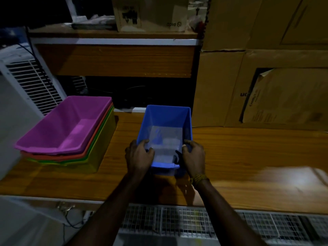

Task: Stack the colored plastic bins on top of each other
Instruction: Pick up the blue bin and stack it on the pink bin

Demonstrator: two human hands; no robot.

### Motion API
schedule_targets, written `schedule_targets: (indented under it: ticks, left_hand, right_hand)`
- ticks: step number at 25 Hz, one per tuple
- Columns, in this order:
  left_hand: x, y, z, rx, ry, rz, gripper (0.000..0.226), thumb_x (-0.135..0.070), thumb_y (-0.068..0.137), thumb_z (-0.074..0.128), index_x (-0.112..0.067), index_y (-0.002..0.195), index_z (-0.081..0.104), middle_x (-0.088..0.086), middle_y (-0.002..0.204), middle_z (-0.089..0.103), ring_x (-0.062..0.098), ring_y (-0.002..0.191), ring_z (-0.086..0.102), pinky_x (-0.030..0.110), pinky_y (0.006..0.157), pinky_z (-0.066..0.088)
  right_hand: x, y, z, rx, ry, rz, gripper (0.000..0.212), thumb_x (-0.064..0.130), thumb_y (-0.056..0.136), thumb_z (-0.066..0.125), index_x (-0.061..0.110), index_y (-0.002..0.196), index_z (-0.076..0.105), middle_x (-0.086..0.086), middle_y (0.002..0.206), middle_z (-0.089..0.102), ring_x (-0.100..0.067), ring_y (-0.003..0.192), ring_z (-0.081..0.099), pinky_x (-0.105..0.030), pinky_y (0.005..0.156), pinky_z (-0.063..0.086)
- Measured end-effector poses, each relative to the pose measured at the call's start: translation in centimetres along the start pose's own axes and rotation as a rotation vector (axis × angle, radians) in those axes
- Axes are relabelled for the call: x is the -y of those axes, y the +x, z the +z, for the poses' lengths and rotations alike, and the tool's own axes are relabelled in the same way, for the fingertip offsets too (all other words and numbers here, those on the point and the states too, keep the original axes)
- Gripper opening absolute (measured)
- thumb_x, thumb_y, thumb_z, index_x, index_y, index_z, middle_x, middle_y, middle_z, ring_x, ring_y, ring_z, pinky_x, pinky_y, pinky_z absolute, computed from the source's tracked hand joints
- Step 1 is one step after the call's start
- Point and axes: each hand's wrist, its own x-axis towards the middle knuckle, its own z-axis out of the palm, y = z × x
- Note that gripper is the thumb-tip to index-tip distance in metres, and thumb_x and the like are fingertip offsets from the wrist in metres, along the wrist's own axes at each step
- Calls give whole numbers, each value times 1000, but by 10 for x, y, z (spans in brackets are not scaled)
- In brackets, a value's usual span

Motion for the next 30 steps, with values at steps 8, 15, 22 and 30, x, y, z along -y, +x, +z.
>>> schedule_targets:
  ticks: [8, 15, 22, 30]
  left_hand:
    - [8, -5, -19, -19, -358, 37, 24, -31, 83, 66, -24, 106, 70, 8, 121, 61, 29, 107, 63, 43, 91, 55]
    - [39, 2, -59, -24, -413, 76, 17, -34, 88, 61, -22, 96, 71, 6, 104, 71, 28, 99, 65, 44, 83, 55]
    - [59, 3, -119, 0, -432, 192, 23, -38, 89, 59, -22, 99, 72, 11, 107, 68, 33, 106, 60, 47, 89, 51]
    - [50, 24, -251, -186, -617, 384, 20, -41, 88, 61, -25, 93, 72, -7, 94, 70, 15, 90, 65, 28, 74, 50]
  right_hand:
    - [19, -17, 0, -74, 64, 34, 34, 22, 94, 55, 15, 126, 66, -16, 127, 63, -37, 116, 59, -51, 95, 54]
    - [60, -55, 21, -193, 142, 82, 27, 22, 96, 56, 12, 117, 70, -18, 120, 68, -33, 109, 63, -49, 89, 56]
    - [111, -96, 34, -245, 124, 71, 26, 26, 97, 57, 13, 114, 71, -17, 112, 71, -22, 86, 57, -26, 56, 38]
    - [234, -122, 38, -378, 220, -174, 27, 30, 94, 58, 14, 110, 73, -6, 112, 72, -18, 101, 64, -24, 69, 48]
